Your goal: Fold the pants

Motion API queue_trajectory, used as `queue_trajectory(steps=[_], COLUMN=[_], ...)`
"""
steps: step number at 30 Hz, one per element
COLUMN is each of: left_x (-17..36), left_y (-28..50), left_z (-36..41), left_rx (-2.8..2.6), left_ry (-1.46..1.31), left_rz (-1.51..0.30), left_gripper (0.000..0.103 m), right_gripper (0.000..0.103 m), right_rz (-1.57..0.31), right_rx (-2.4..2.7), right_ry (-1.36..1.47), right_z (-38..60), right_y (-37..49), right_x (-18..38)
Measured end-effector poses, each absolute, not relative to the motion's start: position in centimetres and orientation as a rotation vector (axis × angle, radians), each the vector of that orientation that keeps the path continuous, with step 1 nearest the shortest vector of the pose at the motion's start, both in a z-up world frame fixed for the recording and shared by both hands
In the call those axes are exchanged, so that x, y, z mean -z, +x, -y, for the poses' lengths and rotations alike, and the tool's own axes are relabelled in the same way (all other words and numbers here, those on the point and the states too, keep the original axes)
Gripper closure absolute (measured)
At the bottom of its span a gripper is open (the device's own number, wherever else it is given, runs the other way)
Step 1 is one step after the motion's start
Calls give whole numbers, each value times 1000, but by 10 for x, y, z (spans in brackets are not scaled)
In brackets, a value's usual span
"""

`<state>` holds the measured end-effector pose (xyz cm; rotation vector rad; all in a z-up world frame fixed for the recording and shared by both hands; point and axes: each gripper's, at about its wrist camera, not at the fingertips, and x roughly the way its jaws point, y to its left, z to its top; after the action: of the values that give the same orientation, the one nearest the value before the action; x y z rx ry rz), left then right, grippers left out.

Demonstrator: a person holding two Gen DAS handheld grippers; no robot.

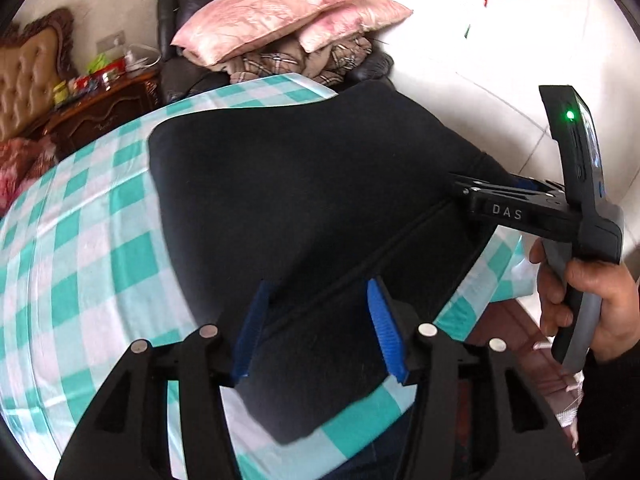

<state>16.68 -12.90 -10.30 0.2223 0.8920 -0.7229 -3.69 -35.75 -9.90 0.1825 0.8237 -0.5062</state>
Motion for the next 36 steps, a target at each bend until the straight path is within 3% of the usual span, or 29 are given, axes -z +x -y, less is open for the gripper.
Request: queue_trajectory(steps=[2,6,8,13,36], left_x=[99,87,80,61,40], left_y=[162,160,160,156,137], left_z=[120,104,98,88,94], left_rx=[704,651,629,570,611], left_ry=[208,166,146,139,108], left_rz=[-872,-840,-829,-785,-753], left_gripper=[41,32,20,3,2], right_gripper=[18,18,18,18,18], right_rz=[-805,-744,-768,-871,-779], right_rx=[528,518,542,603,541], right_ry=[145,116,73,65,59], right_z=[346,323,319,326,290], right_y=[-42,-56,-54,-55,-97], right_x=[87,66,66,85,39])
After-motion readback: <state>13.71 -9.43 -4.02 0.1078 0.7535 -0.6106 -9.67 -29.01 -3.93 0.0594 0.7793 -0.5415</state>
